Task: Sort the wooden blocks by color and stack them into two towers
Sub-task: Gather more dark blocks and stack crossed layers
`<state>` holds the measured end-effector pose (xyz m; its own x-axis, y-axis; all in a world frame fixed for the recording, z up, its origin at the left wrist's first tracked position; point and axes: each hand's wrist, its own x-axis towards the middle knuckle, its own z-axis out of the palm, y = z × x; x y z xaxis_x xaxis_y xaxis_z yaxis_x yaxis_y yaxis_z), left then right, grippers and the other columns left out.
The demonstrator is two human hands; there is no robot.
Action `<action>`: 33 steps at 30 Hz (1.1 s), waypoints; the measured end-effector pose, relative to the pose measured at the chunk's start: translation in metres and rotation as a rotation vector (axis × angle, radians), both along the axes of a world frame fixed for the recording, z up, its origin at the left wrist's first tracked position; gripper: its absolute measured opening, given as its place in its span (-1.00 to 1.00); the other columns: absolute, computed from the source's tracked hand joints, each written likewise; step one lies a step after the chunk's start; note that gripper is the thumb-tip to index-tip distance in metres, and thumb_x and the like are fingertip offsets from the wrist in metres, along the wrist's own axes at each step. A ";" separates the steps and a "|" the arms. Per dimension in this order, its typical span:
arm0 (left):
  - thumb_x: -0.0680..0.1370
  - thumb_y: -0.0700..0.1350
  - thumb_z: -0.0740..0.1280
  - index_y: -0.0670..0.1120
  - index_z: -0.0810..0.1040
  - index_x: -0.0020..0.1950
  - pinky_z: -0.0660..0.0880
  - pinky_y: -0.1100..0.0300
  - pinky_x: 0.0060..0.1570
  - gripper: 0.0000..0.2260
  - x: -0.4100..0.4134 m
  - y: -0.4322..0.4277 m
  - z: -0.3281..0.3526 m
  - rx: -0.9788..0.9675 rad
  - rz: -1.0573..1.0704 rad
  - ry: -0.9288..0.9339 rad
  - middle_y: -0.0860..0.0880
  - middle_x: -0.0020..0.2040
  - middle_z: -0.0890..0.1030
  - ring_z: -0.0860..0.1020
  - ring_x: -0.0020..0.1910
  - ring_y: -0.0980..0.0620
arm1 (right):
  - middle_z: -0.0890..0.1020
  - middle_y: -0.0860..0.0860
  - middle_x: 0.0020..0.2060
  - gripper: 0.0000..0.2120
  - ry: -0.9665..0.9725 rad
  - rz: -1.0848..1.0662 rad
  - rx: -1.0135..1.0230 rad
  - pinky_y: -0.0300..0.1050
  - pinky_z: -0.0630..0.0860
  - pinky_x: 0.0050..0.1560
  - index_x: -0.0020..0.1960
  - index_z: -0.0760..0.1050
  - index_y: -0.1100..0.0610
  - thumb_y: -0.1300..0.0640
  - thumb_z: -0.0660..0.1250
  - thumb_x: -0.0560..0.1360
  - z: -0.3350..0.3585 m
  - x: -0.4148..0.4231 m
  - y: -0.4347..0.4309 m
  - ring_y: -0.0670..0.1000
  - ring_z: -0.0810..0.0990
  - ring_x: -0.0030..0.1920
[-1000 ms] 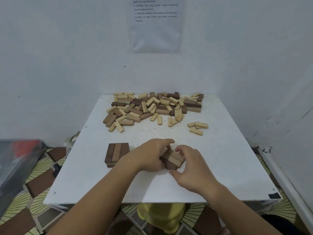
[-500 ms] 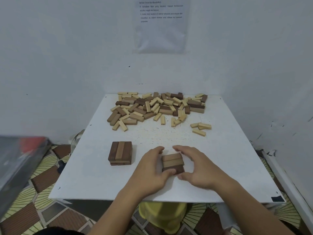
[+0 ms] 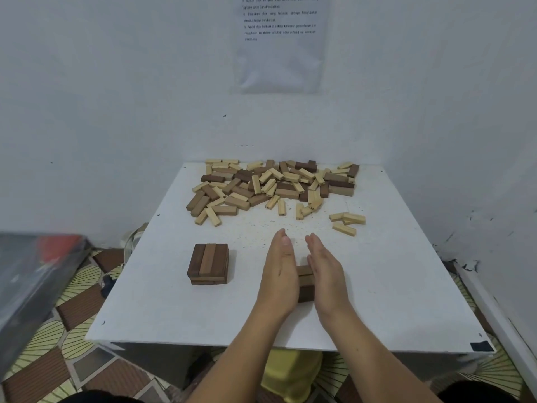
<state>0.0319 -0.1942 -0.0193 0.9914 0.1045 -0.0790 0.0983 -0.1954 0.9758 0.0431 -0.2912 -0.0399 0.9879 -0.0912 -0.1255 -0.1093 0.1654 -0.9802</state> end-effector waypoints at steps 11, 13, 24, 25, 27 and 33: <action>0.65 0.30 -0.11 0.03 0.25 0.64 0.14 0.08 0.61 -0.36 0.002 0.008 0.002 0.097 -0.105 -0.002 0.08 0.60 0.33 0.24 0.57 0.20 | 0.49 -0.18 0.43 -0.63 0.016 0.019 -0.042 -0.02 0.27 0.56 0.48 0.44 -0.09 -0.11 0.14 0.71 0.000 0.001 -0.001 -0.19 0.40 0.46; 0.68 0.27 -0.09 0.03 0.30 0.62 0.17 0.14 0.59 -0.40 0.000 0.013 0.004 0.149 -0.112 -0.037 0.10 0.57 0.37 0.28 0.54 0.22 | 0.50 -0.19 0.43 -0.67 0.008 0.039 -0.035 -0.08 0.26 0.55 0.46 0.43 -0.13 -0.07 0.13 0.72 0.001 0.001 -0.006 -0.22 0.40 0.45; 0.47 0.14 0.52 0.00 0.33 0.57 0.38 0.10 0.38 -0.27 0.007 0.060 0.031 0.896 -0.618 0.028 0.03 0.43 0.43 0.40 0.40 0.01 | 0.43 -0.21 0.35 -0.26 -0.042 0.687 -1.052 -0.19 0.35 0.38 0.55 0.34 -0.05 0.10 0.51 0.42 0.043 0.019 -0.058 -0.13 0.39 0.39; 0.44 0.16 0.53 -0.01 0.40 0.50 0.43 0.07 0.32 -0.30 0.009 0.059 0.029 0.951 -0.636 0.022 0.03 0.34 0.45 0.42 0.32 0.00 | 0.39 -0.20 0.34 -0.22 -0.062 0.731 -1.108 -0.19 0.34 0.36 0.56 0.33 -0.02 0.05 0.54 0.40 0.047 0.020 -0.058 -0.12 0.37 0.37; 0.40 0.17 0.52 -0.01 0.51 0.28 0.48 0.07 0.12 -0.47 0.014 0.057 0.024 1.030 -0.640 -0.016 0.04 0.13 0.45 0.43 0.14 0.00 | 0.39 -0.17 0.25 -0.26 -0.109 0.769 -1.222 -0.12 0.40 0.31 0.49 0.41 0.01 0.01 0.56 0.37 0.052 0.020 -0.053 -0.10 0.37 0.29; 0.35 0.13 0.53 -0.03 0.58 0.04 0.46 0.13 -0.14 -0.63 0.023 0.053 0.027 1.070 -0.630 -0.036 0.06 -0.07 0.42 0.46 -0.07 0.02 | 0.45 -0.11 0.15 -0.47 -0.134 0.747 -1.293 0.00 0.51 0.22 0.35 0.57 0.04 0.04 0.55 0.40 0.057 0.018 -0.048 -0.01 0.48 0.16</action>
